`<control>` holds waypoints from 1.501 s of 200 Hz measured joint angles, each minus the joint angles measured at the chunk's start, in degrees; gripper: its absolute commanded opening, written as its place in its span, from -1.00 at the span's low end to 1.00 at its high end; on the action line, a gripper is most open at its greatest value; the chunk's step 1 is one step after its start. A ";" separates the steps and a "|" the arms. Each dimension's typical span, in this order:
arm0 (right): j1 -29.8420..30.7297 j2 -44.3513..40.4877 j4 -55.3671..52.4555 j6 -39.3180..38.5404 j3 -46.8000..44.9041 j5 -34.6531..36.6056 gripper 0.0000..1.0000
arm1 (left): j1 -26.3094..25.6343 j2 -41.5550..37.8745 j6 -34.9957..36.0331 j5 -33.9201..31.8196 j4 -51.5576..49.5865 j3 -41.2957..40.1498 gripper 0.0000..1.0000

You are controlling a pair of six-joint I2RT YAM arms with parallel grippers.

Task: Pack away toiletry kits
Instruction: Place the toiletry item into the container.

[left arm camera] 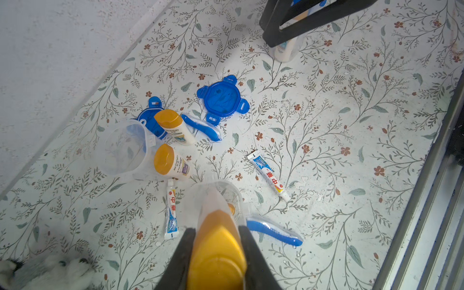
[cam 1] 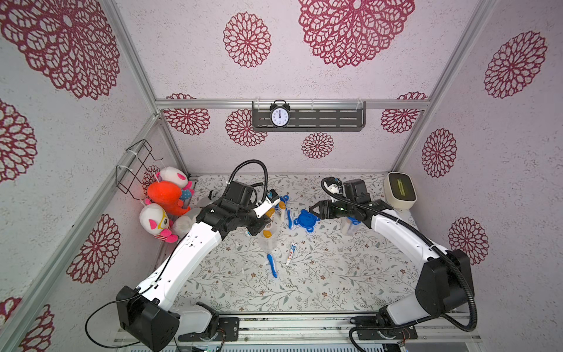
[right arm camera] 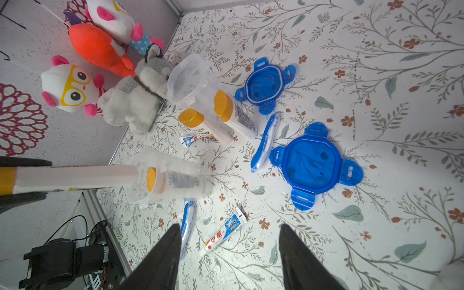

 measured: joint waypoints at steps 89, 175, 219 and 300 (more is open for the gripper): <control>-0.02 -0.90 0.15 0.37 -0.46 -0.11 0.26 | -0.13 4.22 0.76 -2.78 1.14 0.00 -0.86; -0.02 -0.90 0.04 0.37 0.11 -0.28 0.26 | -0.17 5.77 2.51 -4.26 2.93 0.00 -0.86; -0.02 -0.87 0.09 0.37 0.96 -0.63 0.26 | -0.17 6.60 2.93 -2.84 4.79 -0.33 -0.80; -0.02 -0.76 -0.70 0.39 2.25 -1.31 0.26 | -0.17 5.81 1.86 -1.49 9.44 -2.89 -0.79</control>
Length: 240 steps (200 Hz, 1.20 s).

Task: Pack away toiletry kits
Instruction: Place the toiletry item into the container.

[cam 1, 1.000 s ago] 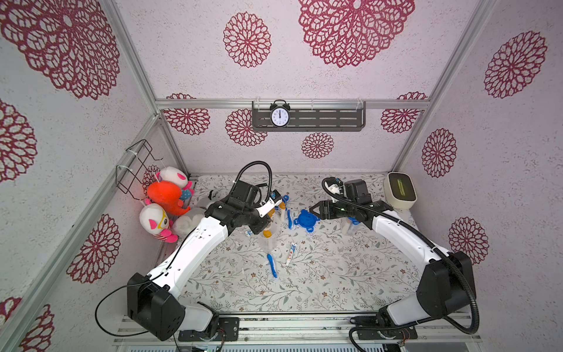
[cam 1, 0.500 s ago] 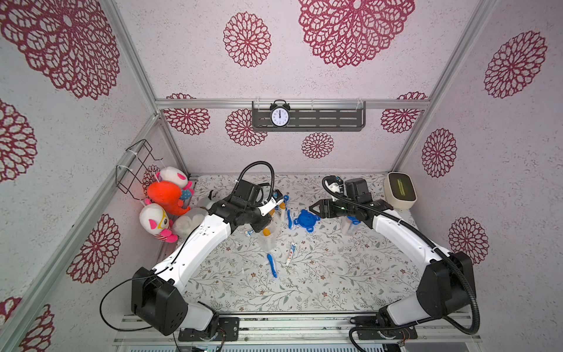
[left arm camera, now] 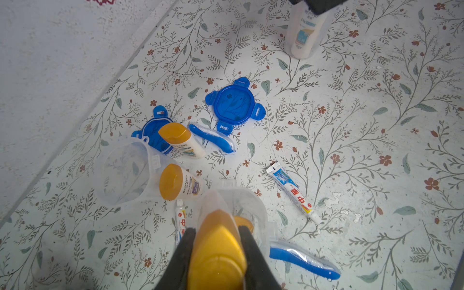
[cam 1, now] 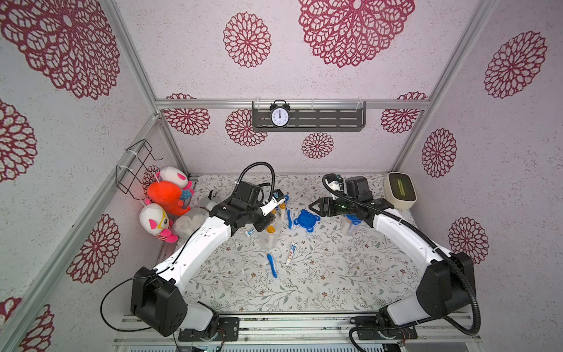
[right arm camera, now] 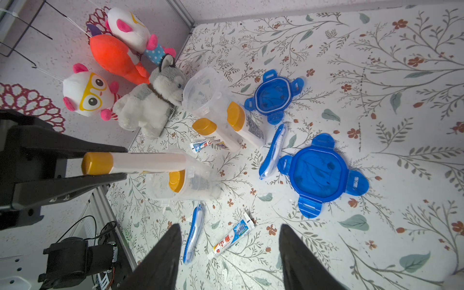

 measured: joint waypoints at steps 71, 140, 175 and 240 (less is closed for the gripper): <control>0.00 0.11 -0.07 0.22 0.00 -0.07 0.26 | 0.00 -3.63 -1.66 -0.31 -2.67 -1.99 -0.78; 0.00 0.22 -0.04 0.55 0.00 -0.02 0.26 | -0.33 -2.91 -16.39 -1.68 -4.24 -0.79 -0.93; 0.00 0.87 -0.09 0.52 0.00 -0.02 0.26 | -1.03 -1.20 -23.91 -3.45 -5.07 1.40 -0.98; 0.00 0.96 -0.20 0.46 0.00 0.09 0.26 | -2.47 0.35 -33.94 -7.54 -8.04 4.48 -1.00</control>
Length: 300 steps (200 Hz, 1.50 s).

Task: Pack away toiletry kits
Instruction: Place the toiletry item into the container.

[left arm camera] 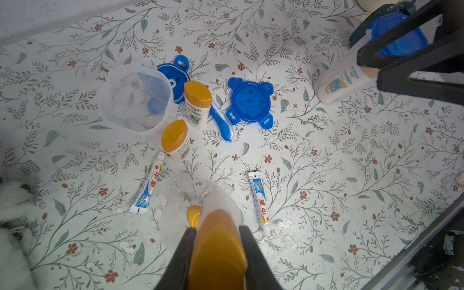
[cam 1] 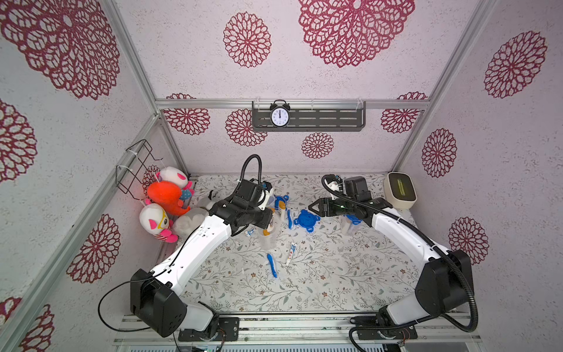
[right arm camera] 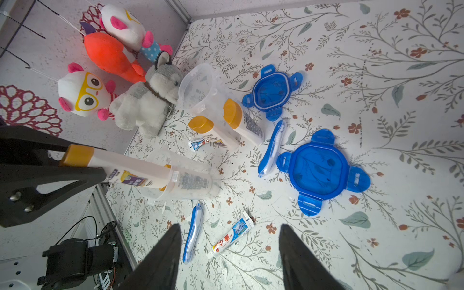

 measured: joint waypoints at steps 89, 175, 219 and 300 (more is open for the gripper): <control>-0.26 0.00 -0.04 -0.02 0.00 0.00 0.26 | -3.91 0.44 -10.32 -6.58 -0.52 -0.07 -1.00; -0.37 0.00 -0.61 -0.04 0.00 0.07 0.25 | -8.41 2.45 -14.56 -15.02 -1.84 0.09 -1.00; -0.37 0.00 -0.79 0.02 -0.02 0.24 0.26 | -8.41 3.80 -14.80 -16.48 -0.59 -1.42 -0.72; -0.35 -0.02 -0.81 0.04 -0.37 2.69 0.29 | -8.41 4.70 -16.13 -16.46 5.16 -7.61 -0.36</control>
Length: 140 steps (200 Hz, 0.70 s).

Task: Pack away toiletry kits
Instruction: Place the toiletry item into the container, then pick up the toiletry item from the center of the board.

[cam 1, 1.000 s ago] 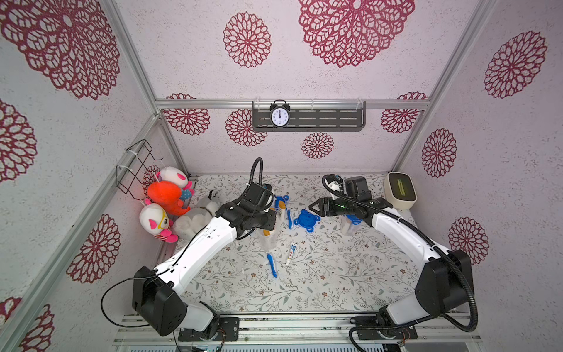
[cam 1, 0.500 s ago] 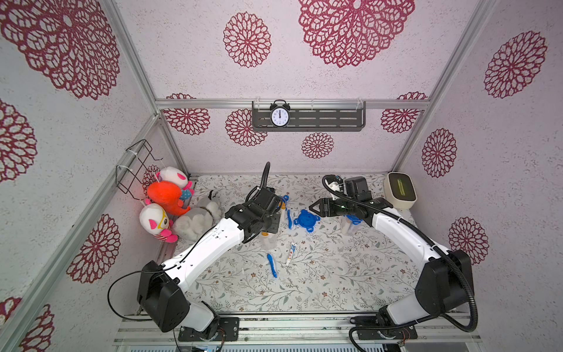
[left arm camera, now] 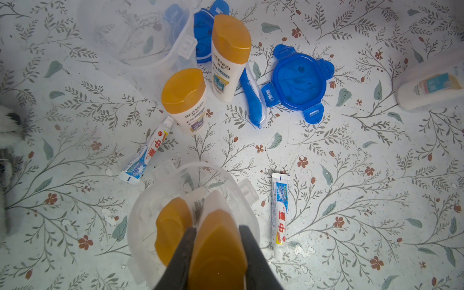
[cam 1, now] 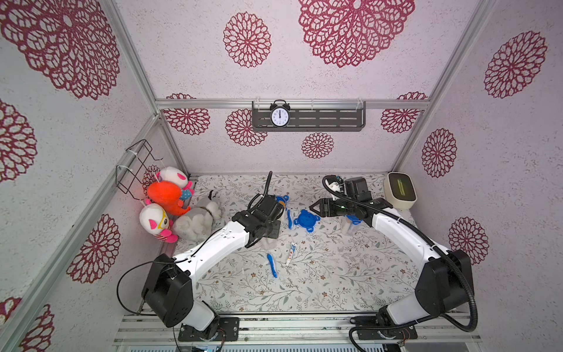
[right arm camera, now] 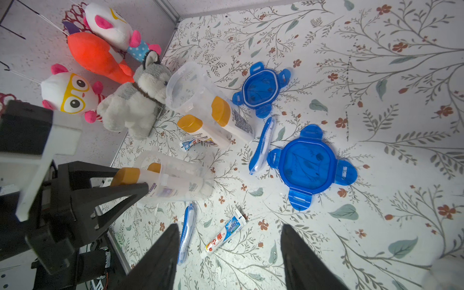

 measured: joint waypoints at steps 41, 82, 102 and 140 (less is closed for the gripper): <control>0.52 0.09 0.07 2.05 -0.33 1.27 0.16 | 0.00 -1.90 0.37 -0.02 2.51 -0.68 -0.07; 4.79 1.92 2.23 10.29 -5.03 -0.15 0.01 | 0.04 -6.75 0.90 -1.25 4.46 -1.57 0.02; 8.72 5.22 2.69 15.13 -7.56 -1.31 -0.02 | 1.03 -10.60 0.61 -1.53 5.79 -4.22 0.02; 14.10 10.29 2.25 23.15 -9.84 -1.25 -0.08 | 5.70 -19.12 -0.81 -0.63 7.50 -12.68 0.14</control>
